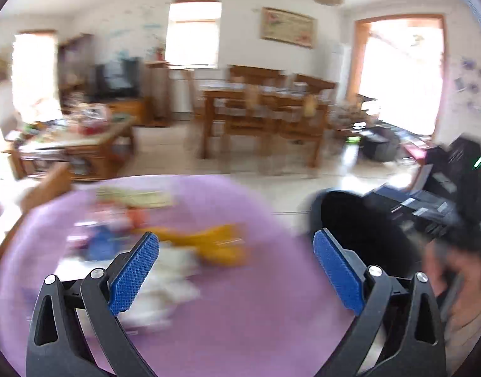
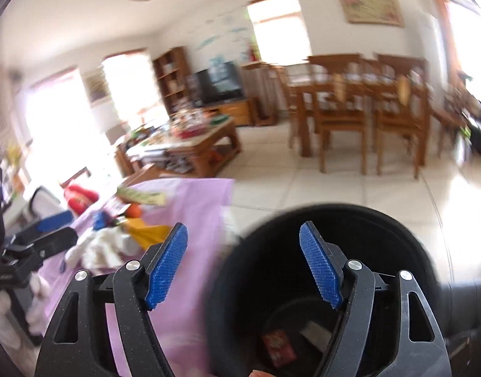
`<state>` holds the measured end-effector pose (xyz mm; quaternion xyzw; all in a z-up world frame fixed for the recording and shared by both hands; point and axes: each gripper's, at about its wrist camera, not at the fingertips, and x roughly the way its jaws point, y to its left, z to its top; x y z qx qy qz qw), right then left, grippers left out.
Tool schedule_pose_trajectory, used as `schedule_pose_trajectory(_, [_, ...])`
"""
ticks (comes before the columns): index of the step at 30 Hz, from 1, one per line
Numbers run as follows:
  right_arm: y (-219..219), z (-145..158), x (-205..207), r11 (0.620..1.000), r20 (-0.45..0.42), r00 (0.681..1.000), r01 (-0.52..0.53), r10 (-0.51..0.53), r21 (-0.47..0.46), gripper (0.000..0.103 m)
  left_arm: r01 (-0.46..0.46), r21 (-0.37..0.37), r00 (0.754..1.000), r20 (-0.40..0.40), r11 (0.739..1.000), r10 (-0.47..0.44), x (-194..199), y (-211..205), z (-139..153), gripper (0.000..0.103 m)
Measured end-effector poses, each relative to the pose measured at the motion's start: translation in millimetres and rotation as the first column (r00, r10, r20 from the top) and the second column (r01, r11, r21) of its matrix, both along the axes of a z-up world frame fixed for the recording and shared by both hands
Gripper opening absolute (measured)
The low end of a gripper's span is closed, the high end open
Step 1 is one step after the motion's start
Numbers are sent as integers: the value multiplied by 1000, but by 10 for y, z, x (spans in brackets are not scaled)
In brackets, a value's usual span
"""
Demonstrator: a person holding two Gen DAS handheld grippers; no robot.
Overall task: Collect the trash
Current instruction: 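Grasp the silver foil pouch with the left tool while the right tool grasps a beige packet, then carry the foil pouch and beige packet to the bin and release both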
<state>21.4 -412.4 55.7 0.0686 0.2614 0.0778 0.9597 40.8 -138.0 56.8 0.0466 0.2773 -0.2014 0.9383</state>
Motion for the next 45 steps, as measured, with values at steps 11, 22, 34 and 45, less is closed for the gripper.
schedule_pose_trajectory(11, [2136, 40, 1439, 872, -95, 939, -344, 332, -348, 86, -81, 327, 976, -165, 941, 141, 586, 1295, -780, 98])
schedule_pose_trajectory(22, [3066, -411, 2792, 729, -302, 847, -531, 437, -433, 69, 36, 269, 970, -242, 963, 32, 629, 1099, -980, 98])
schedule_pose_trajectory(34, [3097, -730, 2935, 801, -343, 863, -485, 372, -350, 6, -29, 85, 932, -358, 996, 58, 991, 1530, -1074, 70])
schedule_pose_trajectory(45, [2419, 109, 1988, 919, -76, 931, -365, 357, -149, 6, -68, -28, 964, -259, 997, 59, 678, 1619, -755, 66])
